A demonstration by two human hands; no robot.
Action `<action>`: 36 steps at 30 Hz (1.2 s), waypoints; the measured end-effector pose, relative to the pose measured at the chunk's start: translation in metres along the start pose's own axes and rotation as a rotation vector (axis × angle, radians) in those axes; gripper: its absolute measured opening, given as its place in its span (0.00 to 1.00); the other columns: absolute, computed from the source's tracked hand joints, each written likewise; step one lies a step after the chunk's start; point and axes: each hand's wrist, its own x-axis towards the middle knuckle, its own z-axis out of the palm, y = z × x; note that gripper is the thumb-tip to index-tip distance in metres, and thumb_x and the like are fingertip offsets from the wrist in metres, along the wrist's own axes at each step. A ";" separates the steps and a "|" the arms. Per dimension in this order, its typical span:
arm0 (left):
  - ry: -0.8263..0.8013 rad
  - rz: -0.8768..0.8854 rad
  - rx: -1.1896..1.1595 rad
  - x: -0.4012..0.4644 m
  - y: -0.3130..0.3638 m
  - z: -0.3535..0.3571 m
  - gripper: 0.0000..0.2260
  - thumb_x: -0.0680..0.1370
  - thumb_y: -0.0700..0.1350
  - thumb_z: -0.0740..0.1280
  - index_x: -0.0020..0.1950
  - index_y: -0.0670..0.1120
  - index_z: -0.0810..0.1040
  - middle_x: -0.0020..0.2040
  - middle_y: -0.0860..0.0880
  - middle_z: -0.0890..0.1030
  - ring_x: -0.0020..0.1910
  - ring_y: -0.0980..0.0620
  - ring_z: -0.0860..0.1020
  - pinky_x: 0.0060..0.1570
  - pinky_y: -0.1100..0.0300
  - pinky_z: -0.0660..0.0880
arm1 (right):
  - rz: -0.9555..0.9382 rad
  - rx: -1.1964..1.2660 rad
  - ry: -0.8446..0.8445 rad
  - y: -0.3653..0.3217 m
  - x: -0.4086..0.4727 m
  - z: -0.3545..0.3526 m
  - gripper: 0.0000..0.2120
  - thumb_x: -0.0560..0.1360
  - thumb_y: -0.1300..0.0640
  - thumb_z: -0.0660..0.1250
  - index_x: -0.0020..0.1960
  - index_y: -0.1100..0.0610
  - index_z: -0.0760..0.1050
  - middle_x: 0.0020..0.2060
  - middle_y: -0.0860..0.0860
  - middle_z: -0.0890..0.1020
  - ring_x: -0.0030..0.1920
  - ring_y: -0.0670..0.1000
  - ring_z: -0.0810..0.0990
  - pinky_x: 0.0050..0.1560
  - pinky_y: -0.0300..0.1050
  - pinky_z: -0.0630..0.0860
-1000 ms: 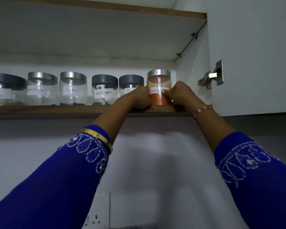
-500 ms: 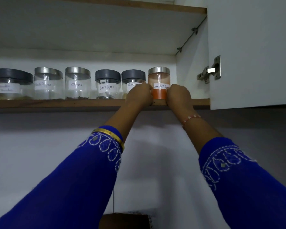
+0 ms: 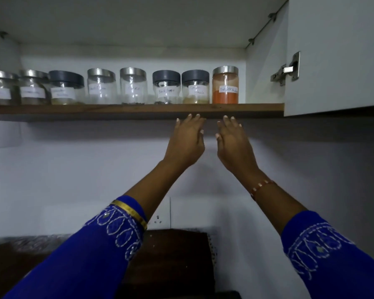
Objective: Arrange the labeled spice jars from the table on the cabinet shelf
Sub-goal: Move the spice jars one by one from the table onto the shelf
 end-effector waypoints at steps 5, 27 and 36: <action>-0.015 -0.122 -0.012 -0.066 -0.029 -0.026 0.17 0.80 0.37 0.54 0.68 0.42 0.69 0.71 0.43 0.69 0.74 0.46 0.61 0.74 0.54 0.49 | 0.034 0.097 -0.100 -0.054 -0.044 0.018 0.21 0.81 0.57 0.53 0.72 0.61 0.62 0.73 0.58 0.62 0.75 0.55 0.57 0.75 0.45 0.51; -0.159 -0.777 -0.125 -0.393 -0.227 -0.169 0.15 0.79 0.35 0.57 0.64 0.37 0.72 0.55 0.36 0.79 0.63 0.39 0.73 0.66 0.48 0.66 | 0.169 0.523 -0.788 -0.345 -0.295 0.159 0.24 0.78 0.51 0.60 0.72 0.58 0.63 0.72 0.58 0.64 0.73 0.56 0.59 0.72 0.49 0.59; -0.316 -1.117 -0.152 -0.514 -0.283 -0.177 0.16 0.79 0.38 0.58 0.66 0.40 0.71 0.67 0.40 0.73 0.66 0.43 0.71 0.65 0.54 0.66 | 0.193 0.504 -1.159 -0.420 -0.375 0.189 0.29 0.76 0.53 0.63 0.74 0.54 0.56 0.74 0.56 0.59 0.74 0.56 0.58 0.71 0.51 0.60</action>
